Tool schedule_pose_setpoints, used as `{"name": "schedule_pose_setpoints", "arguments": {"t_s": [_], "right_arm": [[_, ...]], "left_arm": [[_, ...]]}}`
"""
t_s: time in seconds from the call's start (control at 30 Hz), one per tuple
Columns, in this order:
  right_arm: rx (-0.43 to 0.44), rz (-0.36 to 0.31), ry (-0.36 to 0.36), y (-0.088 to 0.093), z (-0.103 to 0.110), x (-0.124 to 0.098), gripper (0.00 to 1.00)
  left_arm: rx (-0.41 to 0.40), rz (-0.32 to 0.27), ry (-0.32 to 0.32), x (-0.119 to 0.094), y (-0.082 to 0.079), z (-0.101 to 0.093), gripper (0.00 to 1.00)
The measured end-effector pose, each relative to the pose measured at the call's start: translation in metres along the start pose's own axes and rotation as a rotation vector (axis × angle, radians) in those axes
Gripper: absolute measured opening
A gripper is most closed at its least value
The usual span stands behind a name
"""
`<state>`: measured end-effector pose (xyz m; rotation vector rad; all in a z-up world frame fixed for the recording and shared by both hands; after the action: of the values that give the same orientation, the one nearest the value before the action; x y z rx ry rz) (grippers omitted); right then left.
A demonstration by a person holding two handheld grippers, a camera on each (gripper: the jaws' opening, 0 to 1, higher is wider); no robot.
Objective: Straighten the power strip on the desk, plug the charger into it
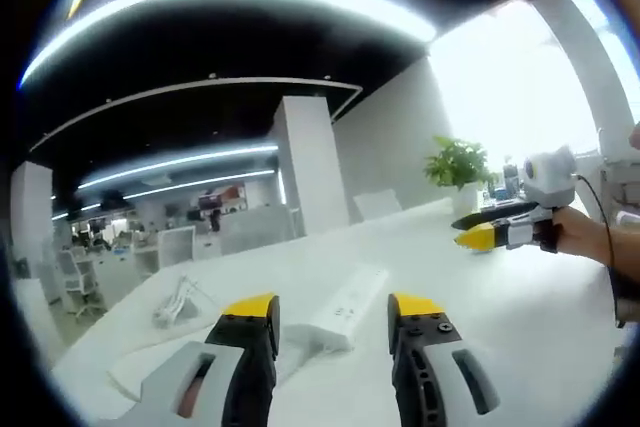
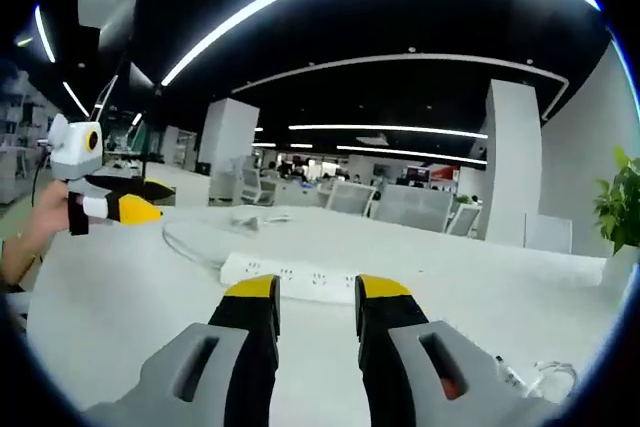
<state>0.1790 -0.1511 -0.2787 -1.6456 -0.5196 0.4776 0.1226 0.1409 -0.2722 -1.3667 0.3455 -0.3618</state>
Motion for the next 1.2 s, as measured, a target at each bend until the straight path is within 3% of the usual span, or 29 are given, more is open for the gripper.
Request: {"name": "schedule_pose_setpoints", "arguments": {"t_s": [0.2,0.57,0.87,1.2], "right_arm": [[0.015,0.036,-0.015,0.005,-0.009,0.014,0.29],[-0.005,0.03,-0.061,-0.009,-0.016,0.043,0.28],[-0.007,0.01,-0.081,-0.013,-0.021,0.058,0.28],[0.015,0.032,-0.081,-0.008,-0.044,0.082,0.26]], "left_arm": [[0.019,0.015,0.008,0.011,-0.005,0.008,0.45],[0.04,-0.022,0.04,0.032,-0.026,0.02,0.45],[0.059,-0.005,0.052,0.045,-0.026,0.028,0.45],[0.051,0.019,0.066,0.064,-0.022,0.04,0.44]]}}
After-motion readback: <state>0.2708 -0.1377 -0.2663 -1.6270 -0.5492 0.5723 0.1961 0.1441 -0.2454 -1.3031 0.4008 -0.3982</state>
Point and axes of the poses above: the point that each gripper's makers call its tool centre point, and the gripper's own axes: x roughly forward along the fingers, z roughly to its left, y roughly out of its underside, the point moved 9 cm from there along -x, roughly backward along the fingers, and after that the axes turned 4 degrees about x, right-handed, at the moved point
